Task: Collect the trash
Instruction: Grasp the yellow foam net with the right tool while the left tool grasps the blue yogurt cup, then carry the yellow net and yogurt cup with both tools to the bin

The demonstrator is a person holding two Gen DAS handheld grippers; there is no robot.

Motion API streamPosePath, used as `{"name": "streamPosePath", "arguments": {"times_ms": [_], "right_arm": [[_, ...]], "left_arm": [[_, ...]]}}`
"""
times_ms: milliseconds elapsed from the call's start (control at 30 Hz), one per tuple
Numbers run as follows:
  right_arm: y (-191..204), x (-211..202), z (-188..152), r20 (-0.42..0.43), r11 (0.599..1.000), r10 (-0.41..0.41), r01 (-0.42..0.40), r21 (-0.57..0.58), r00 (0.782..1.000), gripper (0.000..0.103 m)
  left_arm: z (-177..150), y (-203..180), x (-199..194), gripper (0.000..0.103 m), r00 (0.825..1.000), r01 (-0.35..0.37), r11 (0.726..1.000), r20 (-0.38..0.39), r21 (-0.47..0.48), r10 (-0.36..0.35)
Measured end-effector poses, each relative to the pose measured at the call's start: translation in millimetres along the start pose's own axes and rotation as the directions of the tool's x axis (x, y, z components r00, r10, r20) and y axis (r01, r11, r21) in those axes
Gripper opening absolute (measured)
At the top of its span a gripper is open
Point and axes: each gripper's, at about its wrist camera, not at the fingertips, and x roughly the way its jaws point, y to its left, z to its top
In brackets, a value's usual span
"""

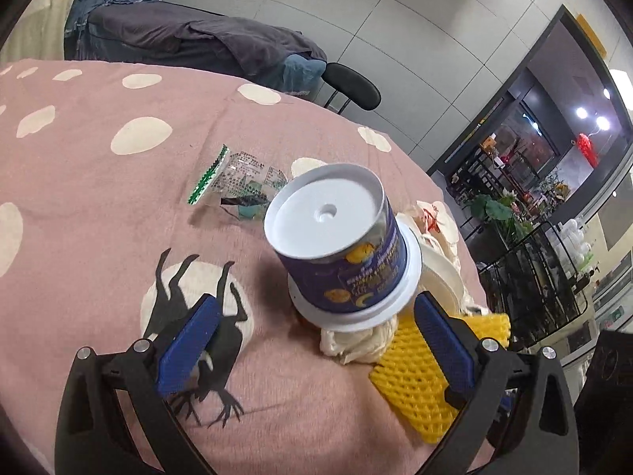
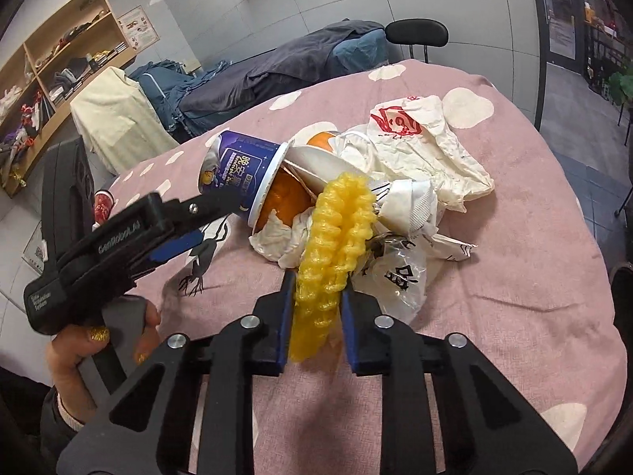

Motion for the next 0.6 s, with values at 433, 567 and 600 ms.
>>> {"name": "streamPosePath", "arguments": {"times_ms": [433, 567, 600], "right_arm": [[0, -25, -12, 0.038, 0.999, 0.035, -0.034, -0.024, 0.999, 0.018], [-4, -30, -18, 0.040, 0.999, 0.037, -0.036, -0.015, 0.999, 0.018], [-4, -32, -19, 0.043, 0.999, 0.036, -0.035, -0.016, 0.998, 0.018]], "left_arm": [[21, -6, 29, 0.077, 0.996, 0.067, 0.994, 0.059, -0.091, -0.061], [19, -10, 21, 0.072, 0.995, 0.058, 0.994, 0.092, -0.097, -0.049], [18, -10, 17, 0.072, 0.994, 0.056, 0.994, 0.098, -0.098, -0.047]]}}
